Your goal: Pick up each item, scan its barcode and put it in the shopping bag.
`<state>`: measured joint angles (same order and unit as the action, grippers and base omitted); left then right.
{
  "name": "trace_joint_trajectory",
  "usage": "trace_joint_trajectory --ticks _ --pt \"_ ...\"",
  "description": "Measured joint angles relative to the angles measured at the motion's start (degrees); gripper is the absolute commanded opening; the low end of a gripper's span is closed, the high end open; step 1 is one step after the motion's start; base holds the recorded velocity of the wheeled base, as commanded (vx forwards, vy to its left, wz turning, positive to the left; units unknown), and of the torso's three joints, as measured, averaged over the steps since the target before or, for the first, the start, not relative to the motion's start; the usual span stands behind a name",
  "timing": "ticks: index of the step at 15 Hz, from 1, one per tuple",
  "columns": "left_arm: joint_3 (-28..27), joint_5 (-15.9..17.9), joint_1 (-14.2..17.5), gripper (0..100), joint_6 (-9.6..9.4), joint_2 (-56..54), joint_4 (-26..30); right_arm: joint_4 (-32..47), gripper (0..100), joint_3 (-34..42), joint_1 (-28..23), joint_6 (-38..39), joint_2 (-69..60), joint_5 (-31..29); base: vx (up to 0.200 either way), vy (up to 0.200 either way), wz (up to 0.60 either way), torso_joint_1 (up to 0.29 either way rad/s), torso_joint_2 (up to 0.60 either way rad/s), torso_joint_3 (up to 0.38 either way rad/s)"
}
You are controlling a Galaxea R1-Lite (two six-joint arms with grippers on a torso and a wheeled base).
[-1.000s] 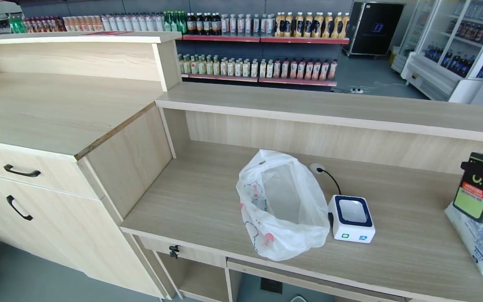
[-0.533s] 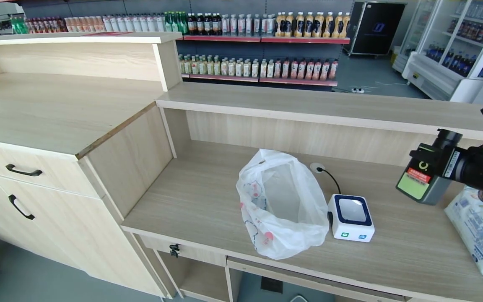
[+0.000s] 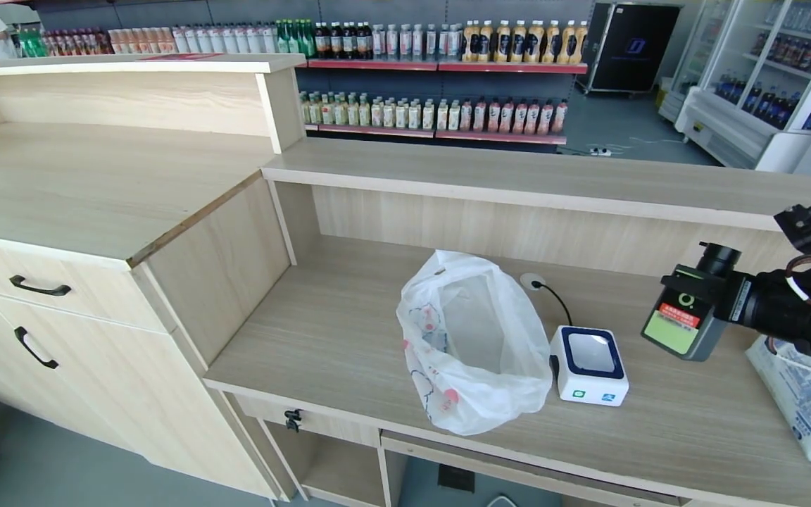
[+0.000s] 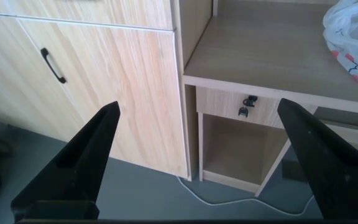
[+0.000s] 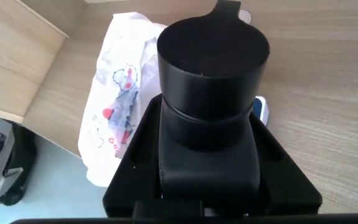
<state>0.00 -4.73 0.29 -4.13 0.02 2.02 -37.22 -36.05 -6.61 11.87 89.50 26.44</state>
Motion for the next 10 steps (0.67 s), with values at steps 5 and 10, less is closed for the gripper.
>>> trace_joint_trajectory --ticks 5,10 --pt "0.00 0.00 -0.02 100 0.01 0.00 -0.02 -4.08 0 1.68 -3.64 0.24 5.49 10.31 0.000 0.000 0.00 0.000 0.00 0.000" --pt "0.00 0.00 -0.05 100 0.01 0.00 0.00 -8.11 0 0.46 -4.28 0.24 11.29 12.01 0.000 0.000 0.00 0.000 0.00 0.000"
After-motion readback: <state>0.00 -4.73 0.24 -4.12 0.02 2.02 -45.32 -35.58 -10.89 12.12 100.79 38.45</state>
